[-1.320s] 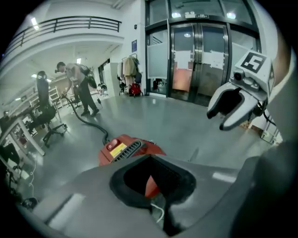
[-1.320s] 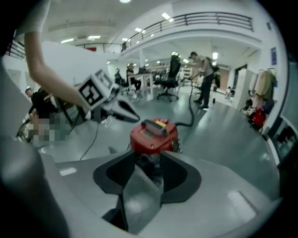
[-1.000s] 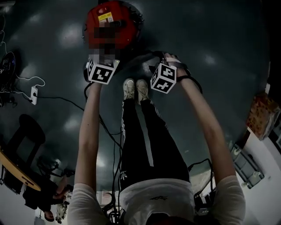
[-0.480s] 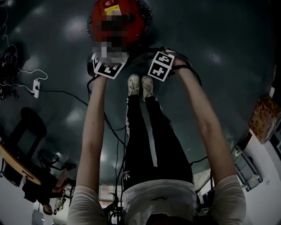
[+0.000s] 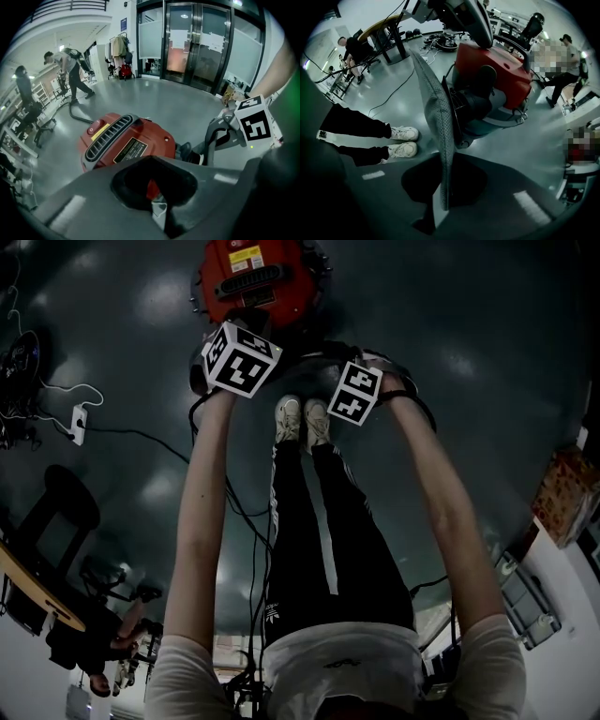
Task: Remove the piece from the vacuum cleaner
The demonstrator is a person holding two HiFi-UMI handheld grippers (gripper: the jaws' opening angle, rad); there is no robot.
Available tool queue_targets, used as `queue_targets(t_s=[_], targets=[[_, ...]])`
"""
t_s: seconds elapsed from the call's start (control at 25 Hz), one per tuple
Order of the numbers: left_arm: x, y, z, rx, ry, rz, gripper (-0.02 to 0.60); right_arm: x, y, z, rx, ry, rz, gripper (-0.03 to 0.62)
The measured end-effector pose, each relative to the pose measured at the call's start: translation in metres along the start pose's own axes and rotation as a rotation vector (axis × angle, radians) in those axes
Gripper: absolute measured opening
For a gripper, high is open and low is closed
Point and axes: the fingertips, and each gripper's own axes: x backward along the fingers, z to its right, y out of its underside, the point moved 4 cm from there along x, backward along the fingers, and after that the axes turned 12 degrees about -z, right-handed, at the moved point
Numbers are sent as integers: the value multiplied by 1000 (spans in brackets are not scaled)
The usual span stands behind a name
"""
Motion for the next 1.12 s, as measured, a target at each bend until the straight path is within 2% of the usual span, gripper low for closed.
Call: queue_targets(t_s=[0.48, 0.76, 0.88, 1.12], targets=[[1, -1, 1, 4, -5, -14, 2, 6, 3, -16, -29, 8, 50, 37], [1, -3, 3, -10, -44, -59, 2, 11, -1, -36, -92, 10, 102, 37], [0, -2, 2, 8, -38, -52, 2, 12, -1, -38, -123, 2, 111, 35], [0, -1, 4, 18, -50, -56, 2, 13, -5, -54, -95, -14, 118, 35]])
